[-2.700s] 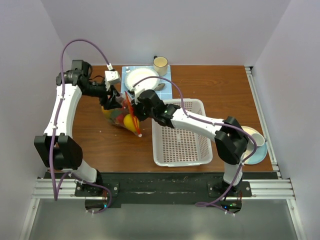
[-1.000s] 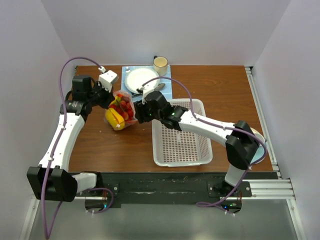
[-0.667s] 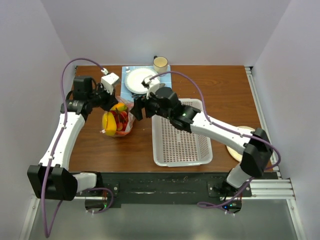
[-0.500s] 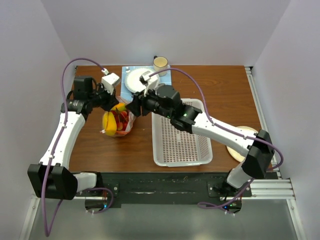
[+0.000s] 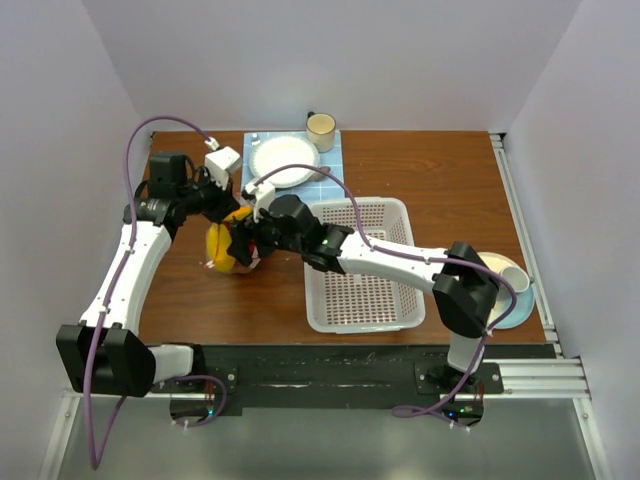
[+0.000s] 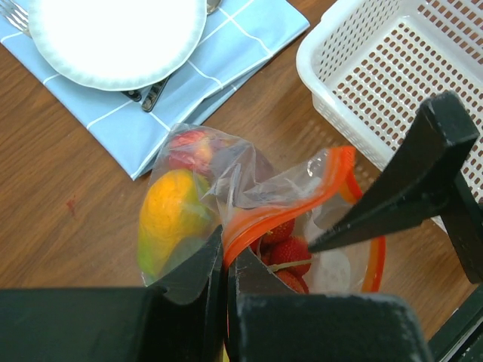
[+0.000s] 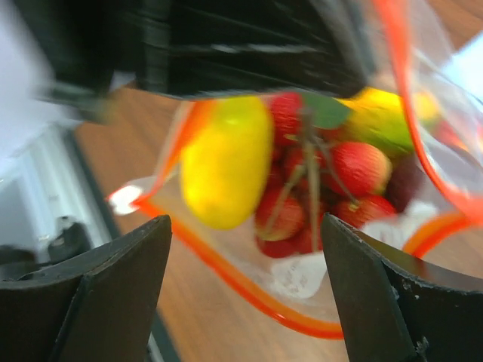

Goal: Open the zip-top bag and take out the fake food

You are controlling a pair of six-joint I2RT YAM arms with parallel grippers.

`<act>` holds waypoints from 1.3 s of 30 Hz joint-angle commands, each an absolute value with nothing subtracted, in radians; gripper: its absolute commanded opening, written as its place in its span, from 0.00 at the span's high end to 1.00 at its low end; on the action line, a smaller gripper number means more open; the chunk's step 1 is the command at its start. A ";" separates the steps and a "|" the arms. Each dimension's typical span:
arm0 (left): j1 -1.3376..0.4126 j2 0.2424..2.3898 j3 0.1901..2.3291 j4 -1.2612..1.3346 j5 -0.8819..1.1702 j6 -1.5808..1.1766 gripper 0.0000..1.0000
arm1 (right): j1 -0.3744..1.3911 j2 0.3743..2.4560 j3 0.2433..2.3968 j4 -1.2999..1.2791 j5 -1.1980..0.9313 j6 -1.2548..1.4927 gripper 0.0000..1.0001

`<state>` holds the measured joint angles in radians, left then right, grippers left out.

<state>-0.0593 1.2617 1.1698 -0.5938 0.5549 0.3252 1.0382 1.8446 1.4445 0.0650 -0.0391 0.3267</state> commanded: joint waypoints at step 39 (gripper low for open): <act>-0.060 1.359 1.213 -0.569 0.538 0.382 0.96 | 1.019 1.688 1.447 0.087 0.106 0.262 1.00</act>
